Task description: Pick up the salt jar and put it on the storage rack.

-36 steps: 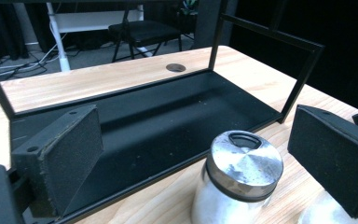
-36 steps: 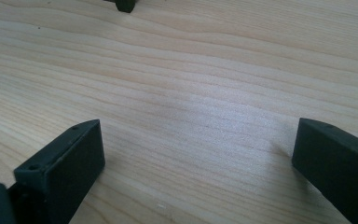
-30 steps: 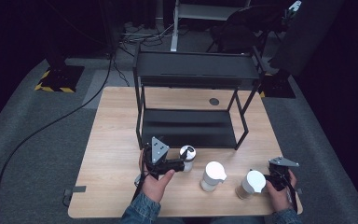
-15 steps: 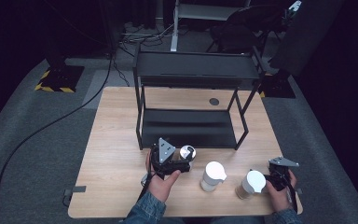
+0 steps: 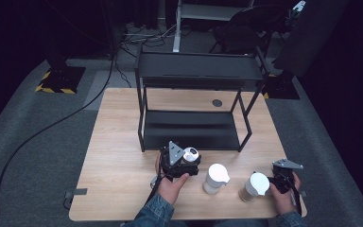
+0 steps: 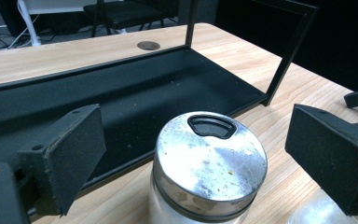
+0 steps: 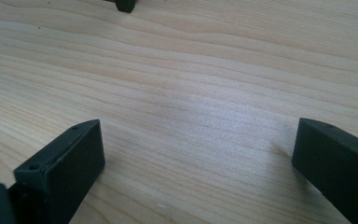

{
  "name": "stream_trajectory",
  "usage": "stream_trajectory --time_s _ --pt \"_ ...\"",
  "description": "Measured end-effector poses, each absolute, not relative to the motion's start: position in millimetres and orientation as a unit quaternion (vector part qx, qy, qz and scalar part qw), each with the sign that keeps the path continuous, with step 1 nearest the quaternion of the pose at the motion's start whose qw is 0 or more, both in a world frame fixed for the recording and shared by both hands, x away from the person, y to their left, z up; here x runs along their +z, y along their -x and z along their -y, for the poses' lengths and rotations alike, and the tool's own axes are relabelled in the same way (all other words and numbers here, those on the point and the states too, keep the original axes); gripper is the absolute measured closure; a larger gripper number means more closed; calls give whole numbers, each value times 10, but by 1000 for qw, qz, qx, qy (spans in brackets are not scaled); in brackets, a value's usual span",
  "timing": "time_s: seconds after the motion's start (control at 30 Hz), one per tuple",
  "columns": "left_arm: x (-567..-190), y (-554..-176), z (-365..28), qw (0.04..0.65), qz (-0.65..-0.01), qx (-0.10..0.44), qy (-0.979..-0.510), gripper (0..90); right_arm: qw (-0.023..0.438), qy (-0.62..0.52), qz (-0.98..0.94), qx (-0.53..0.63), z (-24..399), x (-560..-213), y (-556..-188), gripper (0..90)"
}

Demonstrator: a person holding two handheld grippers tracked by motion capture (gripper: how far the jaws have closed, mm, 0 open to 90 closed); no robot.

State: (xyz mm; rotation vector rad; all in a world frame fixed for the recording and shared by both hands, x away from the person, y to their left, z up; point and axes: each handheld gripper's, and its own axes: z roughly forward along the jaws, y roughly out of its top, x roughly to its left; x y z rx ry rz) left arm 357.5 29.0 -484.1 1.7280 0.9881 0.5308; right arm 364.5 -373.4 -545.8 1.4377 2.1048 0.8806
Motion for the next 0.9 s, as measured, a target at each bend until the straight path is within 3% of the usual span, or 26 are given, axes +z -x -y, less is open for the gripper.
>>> stream_trajectory --time_s 0.67,0.9 --pt "-5059 -3656 -220 481 -428 185 -742 104 220 -520 -761 319 3734 -5458 -3645 20" --pt "-5094 -3672 -192 471 -425 182 -752 204 221 -520 -761 318 3734 -5458 -3645 20"
